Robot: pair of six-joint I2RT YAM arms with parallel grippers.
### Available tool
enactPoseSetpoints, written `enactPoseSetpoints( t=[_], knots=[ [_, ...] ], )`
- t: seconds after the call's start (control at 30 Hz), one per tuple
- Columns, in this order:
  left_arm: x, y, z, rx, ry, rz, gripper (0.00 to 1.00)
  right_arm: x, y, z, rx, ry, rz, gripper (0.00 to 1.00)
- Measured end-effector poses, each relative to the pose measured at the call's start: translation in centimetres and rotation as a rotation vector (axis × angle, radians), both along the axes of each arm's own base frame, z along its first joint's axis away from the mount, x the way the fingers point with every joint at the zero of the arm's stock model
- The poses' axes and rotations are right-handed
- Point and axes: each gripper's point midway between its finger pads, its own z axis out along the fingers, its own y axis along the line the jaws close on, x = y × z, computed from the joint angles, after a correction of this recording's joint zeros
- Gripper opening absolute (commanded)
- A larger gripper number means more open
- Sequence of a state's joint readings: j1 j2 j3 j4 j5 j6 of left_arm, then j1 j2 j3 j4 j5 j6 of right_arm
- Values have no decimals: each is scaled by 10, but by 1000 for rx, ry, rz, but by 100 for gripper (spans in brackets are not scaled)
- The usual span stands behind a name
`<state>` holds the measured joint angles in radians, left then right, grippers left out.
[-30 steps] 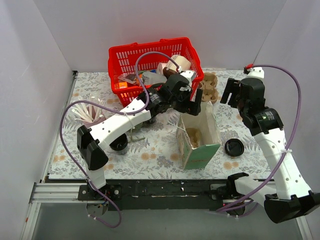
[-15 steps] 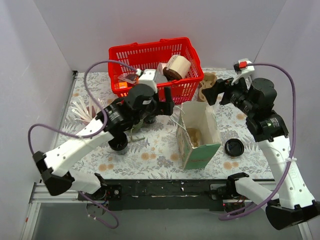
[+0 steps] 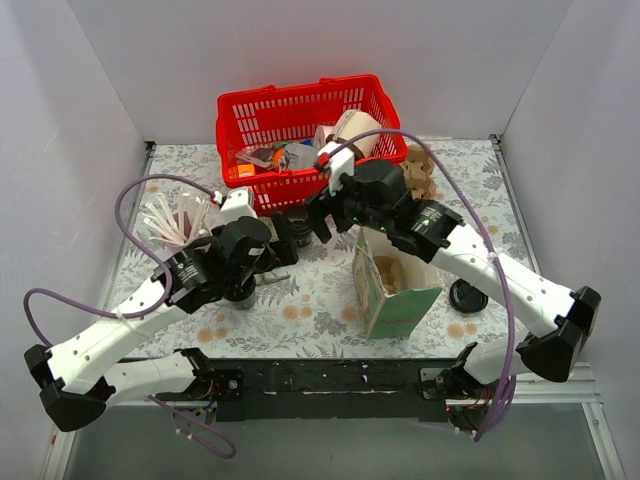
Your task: Pack the takeout coffee
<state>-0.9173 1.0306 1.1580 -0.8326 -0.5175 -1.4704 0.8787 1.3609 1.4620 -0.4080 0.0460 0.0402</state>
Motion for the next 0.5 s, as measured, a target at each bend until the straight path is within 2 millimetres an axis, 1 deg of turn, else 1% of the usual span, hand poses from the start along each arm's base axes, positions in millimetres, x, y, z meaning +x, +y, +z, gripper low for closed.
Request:
enactPoseSetpoints(
  t=[0.13,0.2,0.27,0.37,0.43,0.5],
  knots=[
    [-10,15,5,-34,6,42,98,-13,29,-26,-119,-61,113,84],
    [-15,26,7,-41,9,70,98,-18,38,-37,-179,-117,199,83],
    [-20,38,8,-44,10,105,98,-18,41,-48,-234,-159,258,84],
    [-25,51,10,-53,11,145,98,-10,41,-59,-292,-189,262,87],
    [-25,52,11,-64,9,154,98,-3,38,-59,-303,-202,231,88],
    [-23,49,11,-68,10,156,98,7,34,-52,-292,-227,175,89]
  ],
)
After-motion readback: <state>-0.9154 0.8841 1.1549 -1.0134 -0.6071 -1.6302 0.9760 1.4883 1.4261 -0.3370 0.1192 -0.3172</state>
